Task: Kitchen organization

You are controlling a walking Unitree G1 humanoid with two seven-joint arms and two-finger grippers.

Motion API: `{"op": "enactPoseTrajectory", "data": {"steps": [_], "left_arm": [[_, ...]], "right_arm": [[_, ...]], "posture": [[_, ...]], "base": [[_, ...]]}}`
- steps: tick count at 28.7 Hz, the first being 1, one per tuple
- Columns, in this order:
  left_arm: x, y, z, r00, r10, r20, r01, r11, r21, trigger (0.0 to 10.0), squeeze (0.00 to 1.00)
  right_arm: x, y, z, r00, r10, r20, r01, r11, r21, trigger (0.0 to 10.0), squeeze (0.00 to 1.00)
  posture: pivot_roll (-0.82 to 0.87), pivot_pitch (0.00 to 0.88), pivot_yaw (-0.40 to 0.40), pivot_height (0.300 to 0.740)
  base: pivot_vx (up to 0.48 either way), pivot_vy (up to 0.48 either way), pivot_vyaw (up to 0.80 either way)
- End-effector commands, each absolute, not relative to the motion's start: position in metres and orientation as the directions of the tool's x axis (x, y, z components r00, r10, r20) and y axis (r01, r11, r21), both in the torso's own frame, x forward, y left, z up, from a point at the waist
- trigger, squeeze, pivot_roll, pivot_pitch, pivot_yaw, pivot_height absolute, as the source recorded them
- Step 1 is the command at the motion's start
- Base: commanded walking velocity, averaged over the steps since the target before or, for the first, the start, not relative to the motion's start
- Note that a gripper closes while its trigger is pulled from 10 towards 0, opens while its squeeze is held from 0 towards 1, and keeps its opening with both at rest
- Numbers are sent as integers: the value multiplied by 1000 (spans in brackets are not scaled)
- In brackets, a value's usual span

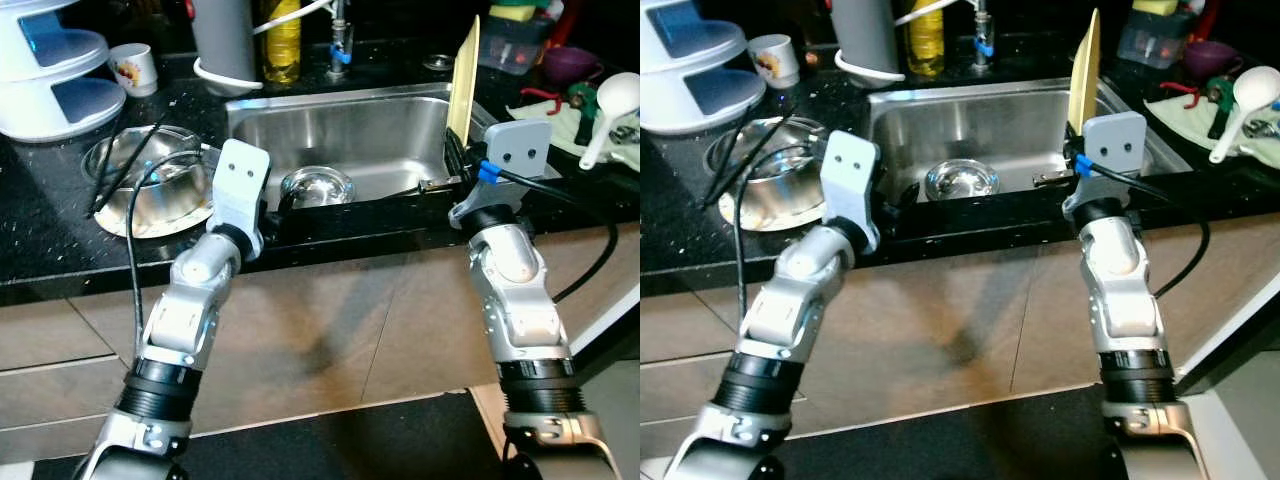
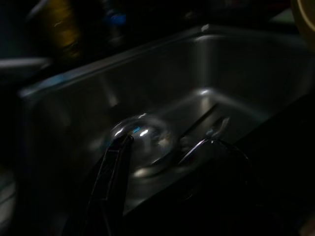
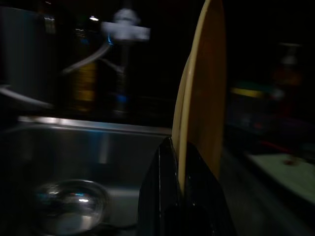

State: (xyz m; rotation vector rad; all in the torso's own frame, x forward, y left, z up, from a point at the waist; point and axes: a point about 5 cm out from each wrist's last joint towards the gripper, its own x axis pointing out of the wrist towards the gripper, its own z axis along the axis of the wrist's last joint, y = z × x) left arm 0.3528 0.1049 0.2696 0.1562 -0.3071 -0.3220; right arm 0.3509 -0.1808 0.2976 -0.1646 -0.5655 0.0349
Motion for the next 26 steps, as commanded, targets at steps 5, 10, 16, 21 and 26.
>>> {"op": "enactPoseTrajectory", "data": {"steps": [5,10,16,21,26], "left_arm": [[355,111,262,924,-308,227,290,951,109,10000,0],[355,111,264,919,-312,241,294,949,109,10000,0],[355,113,266,919,-299,258,275,953,126,10000,0],[355,114,266,920,-297,254,274,954,124,10000,0],[354,114,266,921,-294,255,270,955,125,10000,0]], "right_arm": [[353,-182,287,869,70,489,8,988,-157,10000,0],[353,-181,288,869,73,490,6,987,-158,10000,0],[353,-180,289,867,77,492,2,988,-157,10000,0],[353,-180,289,867,78,493,0,988,-157,10000,0],[353,-180,288,867,78,491,0,988,-157,10000,0]], "posture": [[-107,203,12,740],[-107,201,11,740],[-107,195,10,740],[-107,195,10,740],[-107,190,10,740]], "base": [[0,-75,0],[0,469,0],[0,254,0],[0,0,0],[0,0,0]]}}
